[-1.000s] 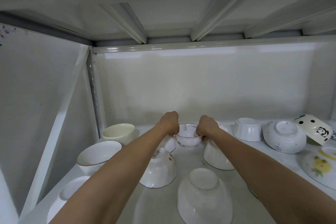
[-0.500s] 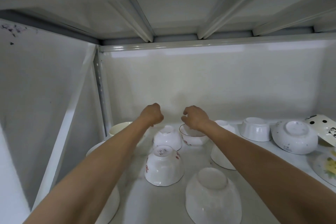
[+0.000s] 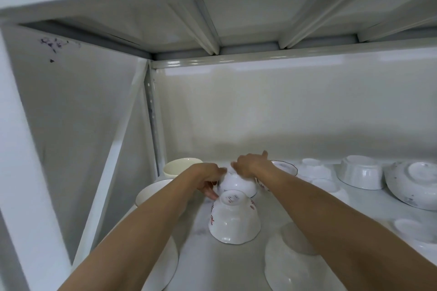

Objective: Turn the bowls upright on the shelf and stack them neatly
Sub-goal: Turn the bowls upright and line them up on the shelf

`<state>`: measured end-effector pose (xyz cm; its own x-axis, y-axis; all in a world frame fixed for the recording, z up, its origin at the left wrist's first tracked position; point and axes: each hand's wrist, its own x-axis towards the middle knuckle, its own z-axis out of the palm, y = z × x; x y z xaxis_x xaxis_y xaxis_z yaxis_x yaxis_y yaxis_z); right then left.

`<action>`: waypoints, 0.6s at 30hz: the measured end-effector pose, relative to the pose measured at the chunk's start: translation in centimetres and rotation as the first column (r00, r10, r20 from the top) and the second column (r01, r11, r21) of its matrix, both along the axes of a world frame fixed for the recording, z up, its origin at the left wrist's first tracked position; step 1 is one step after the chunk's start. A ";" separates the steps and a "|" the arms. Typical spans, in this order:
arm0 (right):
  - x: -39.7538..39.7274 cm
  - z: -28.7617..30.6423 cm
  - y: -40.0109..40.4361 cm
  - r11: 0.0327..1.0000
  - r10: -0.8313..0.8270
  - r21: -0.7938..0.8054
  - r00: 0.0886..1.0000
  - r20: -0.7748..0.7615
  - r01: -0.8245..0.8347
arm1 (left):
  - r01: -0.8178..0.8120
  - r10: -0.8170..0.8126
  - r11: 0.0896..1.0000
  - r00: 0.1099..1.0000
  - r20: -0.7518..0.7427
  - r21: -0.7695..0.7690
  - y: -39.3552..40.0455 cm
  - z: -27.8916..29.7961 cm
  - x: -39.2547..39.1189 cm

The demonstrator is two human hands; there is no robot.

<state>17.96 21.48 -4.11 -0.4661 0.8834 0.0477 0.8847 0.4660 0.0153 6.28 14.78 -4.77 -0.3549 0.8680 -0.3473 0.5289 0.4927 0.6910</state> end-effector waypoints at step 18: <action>-0.1 0.7 1.5 0.996 0.077 0.076 0.948 -0.308 -0.056 | -0.093 0.068 0.990 0.974 0.214 0.107 -0.7 0.9 -0.1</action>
